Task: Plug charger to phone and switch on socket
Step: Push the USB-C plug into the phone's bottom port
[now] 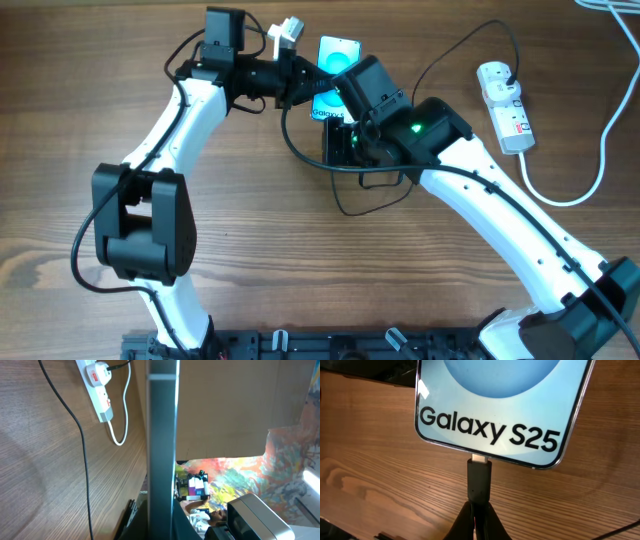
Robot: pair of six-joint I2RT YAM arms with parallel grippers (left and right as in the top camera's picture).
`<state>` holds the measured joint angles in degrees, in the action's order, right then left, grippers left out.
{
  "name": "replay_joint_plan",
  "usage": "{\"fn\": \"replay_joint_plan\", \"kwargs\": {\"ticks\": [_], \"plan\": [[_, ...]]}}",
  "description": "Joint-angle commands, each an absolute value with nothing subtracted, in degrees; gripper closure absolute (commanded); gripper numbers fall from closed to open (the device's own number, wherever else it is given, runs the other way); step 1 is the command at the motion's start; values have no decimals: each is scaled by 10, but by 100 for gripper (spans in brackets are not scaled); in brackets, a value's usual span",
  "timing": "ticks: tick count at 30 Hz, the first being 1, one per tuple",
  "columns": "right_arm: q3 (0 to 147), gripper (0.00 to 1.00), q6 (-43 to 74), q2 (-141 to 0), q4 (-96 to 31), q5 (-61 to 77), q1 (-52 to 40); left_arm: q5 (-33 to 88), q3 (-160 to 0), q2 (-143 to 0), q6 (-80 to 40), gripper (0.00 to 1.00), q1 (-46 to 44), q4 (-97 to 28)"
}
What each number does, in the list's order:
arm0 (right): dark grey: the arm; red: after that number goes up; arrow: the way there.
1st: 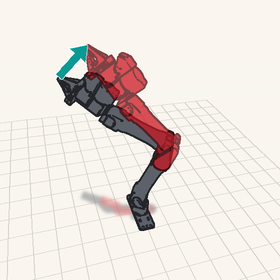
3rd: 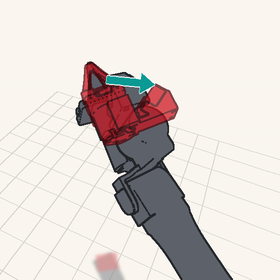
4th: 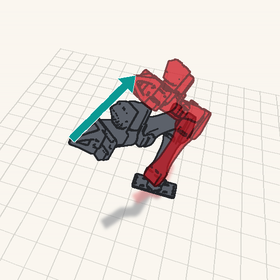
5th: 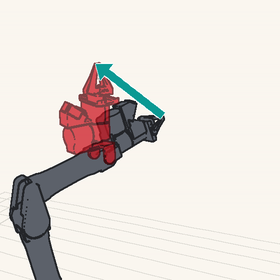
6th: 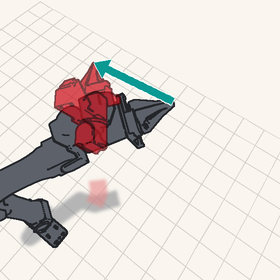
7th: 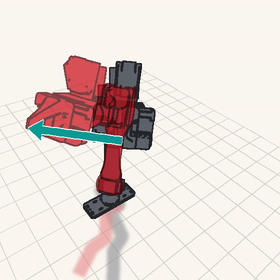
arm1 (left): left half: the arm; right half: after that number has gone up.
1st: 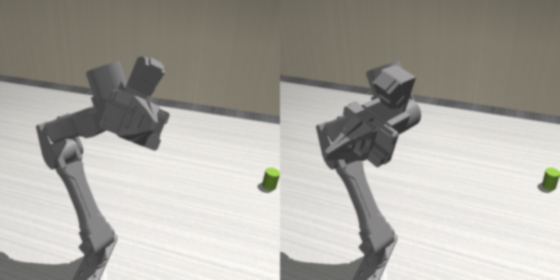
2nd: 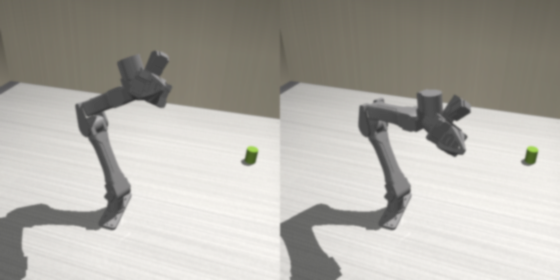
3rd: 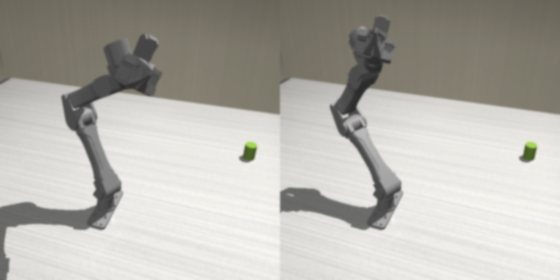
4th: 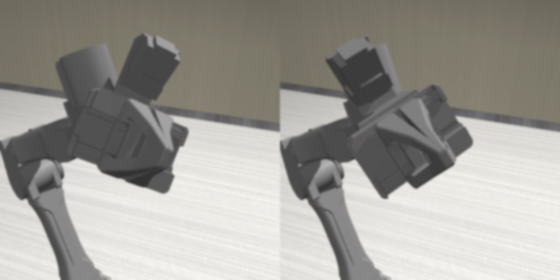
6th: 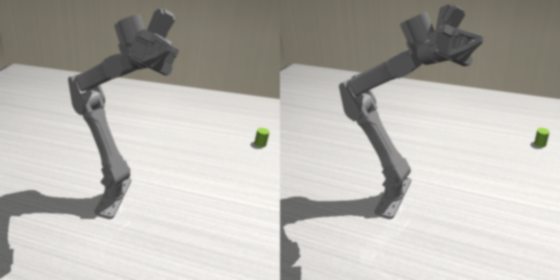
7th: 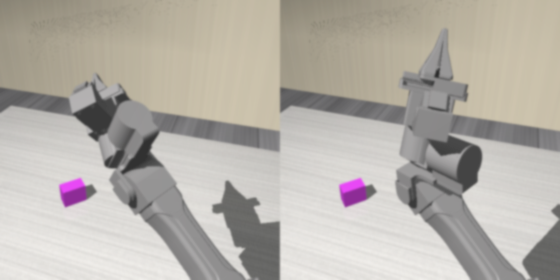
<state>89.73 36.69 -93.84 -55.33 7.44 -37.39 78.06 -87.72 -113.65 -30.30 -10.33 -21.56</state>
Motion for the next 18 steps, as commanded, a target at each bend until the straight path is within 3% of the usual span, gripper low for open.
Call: {"fn": "replay_joint_plan", "kwargs": {"ticks": [1,18], "plan": [[905,96,381,-938,-536,49,-373,812,-885,-1120,-302,96,-101,-216],[905,95,375,-938,-506,26,-359,816,-885,-1120,-302,96,-103,-238]]}}
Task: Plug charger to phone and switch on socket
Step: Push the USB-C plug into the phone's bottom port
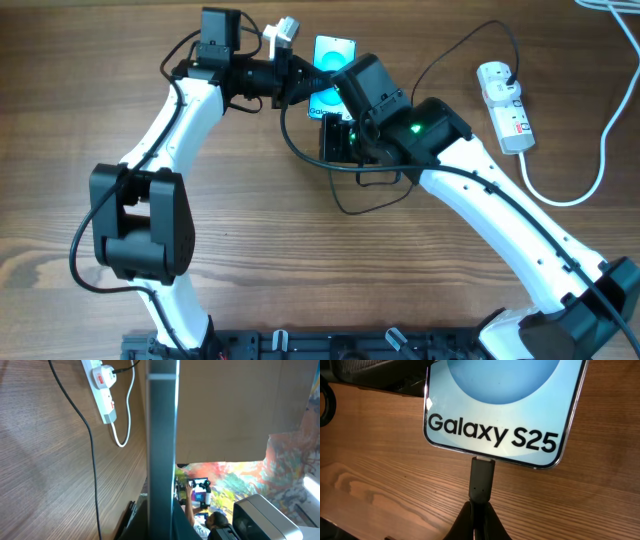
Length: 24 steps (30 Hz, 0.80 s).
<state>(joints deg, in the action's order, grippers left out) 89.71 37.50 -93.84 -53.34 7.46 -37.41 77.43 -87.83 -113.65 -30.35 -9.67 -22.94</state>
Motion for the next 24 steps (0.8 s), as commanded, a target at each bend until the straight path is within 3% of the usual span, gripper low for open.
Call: {"fn": "replay_joint_plan", "kwargs": {"ticks": [1,24], "plan": [[905,95,375,-938,-504,25,-359,817,-885,-1120,-302,96,-103,-238],[905,91,375,-938,-476,11,-347,870,-885,-1120,-257,96,-108,-277]]}}
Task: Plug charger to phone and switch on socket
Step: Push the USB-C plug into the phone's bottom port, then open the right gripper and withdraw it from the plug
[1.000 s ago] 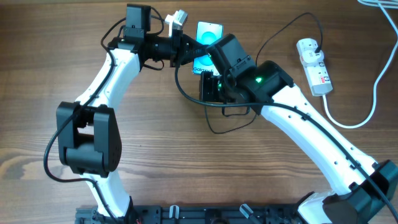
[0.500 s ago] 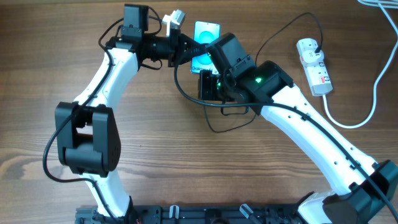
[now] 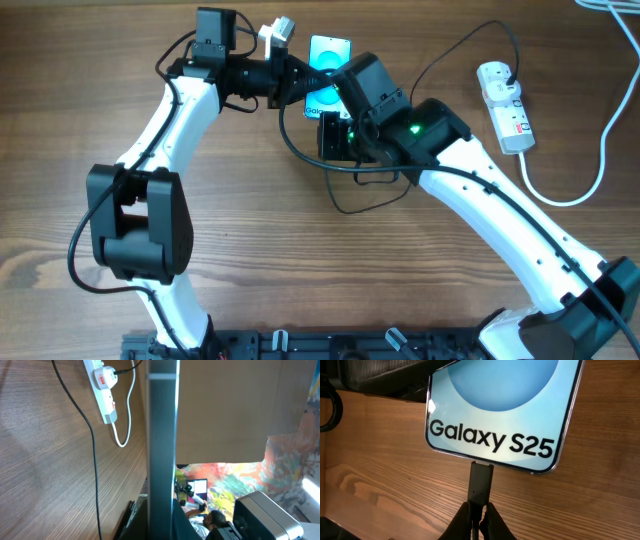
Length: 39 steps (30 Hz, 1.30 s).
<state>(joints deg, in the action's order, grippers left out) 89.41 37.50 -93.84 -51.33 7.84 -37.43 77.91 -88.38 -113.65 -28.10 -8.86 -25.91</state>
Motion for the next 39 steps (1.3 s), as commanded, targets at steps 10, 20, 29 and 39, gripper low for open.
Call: {"fn": "replay_joint_plan", "kwargs": {"ticks": [10,20,29,39], "plan": [[905,96,376,-938,-457,13,-345,870,-885,-1120,-257,96,-115,-277],[905,92,377,-938,-429,13,-338,870,-885,-1120,-257,96,-117,-277],[907,77,343,-937,-430,51,-310,863,-885,-1120,-256,96,-117,-277],[918,40,343,-859,-462,49,-308,853,-885,-1120,-232,96,-117,-277]]}}
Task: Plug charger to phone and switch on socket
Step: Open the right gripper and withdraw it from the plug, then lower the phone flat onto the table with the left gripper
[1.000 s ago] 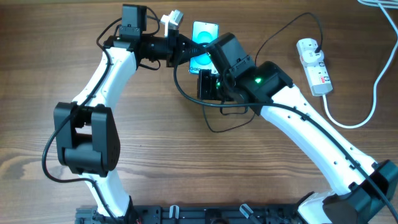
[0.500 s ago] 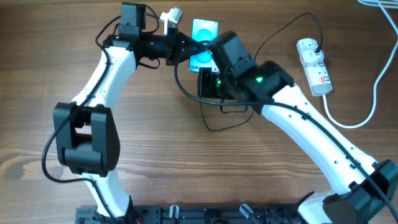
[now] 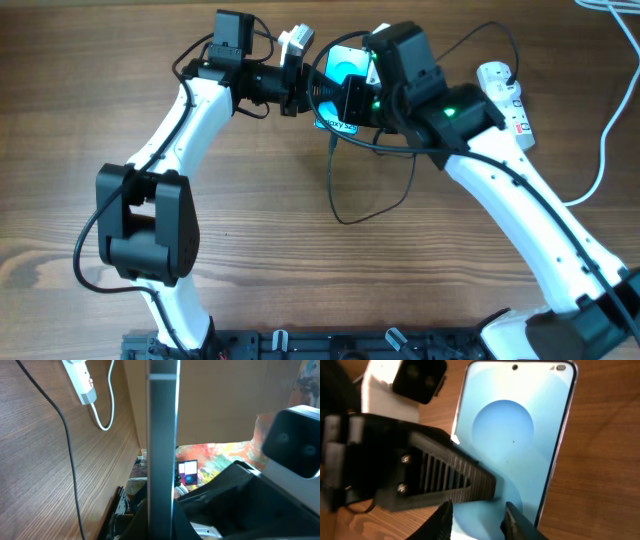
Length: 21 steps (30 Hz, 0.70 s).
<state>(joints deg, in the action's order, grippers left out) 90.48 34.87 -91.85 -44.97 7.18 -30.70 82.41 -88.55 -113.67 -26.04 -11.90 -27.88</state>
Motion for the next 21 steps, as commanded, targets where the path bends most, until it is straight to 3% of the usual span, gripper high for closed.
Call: {"fn": "replay_joint_plan", "kwargs": {"ticks": [1,6,10,12,16,21], "plan": [[918,30,344,-846,-471,39,-305,852,-885,-1120,-228,96,-117,-277],[918,23,369,-775,-569,-49,-257,805,-881,-1120,-189,96,-118,-288],[918,9,376,-759,-655,-97,-203,633,-880,-1128,-83,96,-136,-416],[918,6,376,-762,-680,-97,-185,593,-880,-1133,-55,96,-149,-434],[914,3,376,-774,-710,-96,-178,434,-880,-1135,-116,96,-173,-434],[880,1,380,-788,-712,-90,-178,333,-880,-1138,-148,96,-188,-432]]}}
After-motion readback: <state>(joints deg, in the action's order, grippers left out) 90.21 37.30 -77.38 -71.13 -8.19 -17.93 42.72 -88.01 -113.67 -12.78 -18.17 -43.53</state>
